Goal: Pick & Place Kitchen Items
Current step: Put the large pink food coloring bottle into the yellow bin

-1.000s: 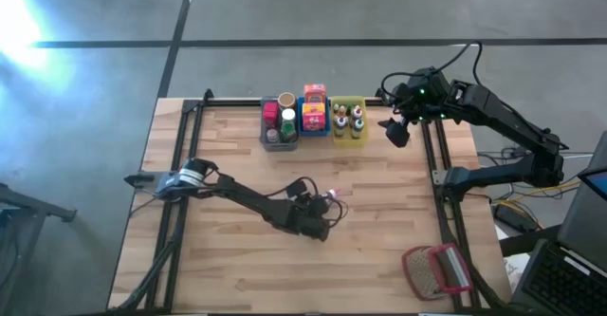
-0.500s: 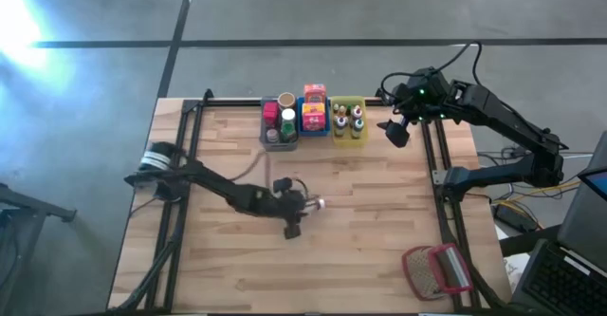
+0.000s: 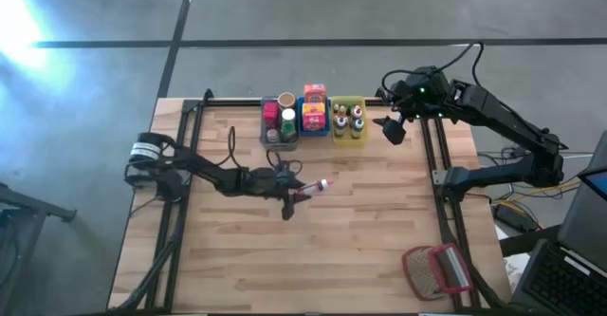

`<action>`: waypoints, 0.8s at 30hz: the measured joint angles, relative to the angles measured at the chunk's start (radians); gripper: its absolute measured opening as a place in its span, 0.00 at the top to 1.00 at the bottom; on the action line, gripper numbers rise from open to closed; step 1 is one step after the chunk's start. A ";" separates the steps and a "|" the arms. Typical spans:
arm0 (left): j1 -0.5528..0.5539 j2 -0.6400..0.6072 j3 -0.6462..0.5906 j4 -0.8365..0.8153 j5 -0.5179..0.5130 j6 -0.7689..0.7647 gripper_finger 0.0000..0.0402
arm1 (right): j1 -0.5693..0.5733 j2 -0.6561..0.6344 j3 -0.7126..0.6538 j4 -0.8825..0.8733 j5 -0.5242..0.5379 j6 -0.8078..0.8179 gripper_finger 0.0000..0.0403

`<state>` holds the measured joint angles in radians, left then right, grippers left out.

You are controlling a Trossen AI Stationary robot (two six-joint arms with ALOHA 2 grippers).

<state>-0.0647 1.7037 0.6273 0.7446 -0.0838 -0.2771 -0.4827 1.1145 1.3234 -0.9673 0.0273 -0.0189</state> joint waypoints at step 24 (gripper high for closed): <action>0.288 0.001 0.153 0.218 0.430 0.071 0.62 | 0.000 0.041 -0.005 0.311 -0.203 -0.016 0.34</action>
<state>0.2234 1.7046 0.7800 0.9624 0.3461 -0.2065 -0.4822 1.1557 1.3184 -0.6564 -0.1756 -0.0350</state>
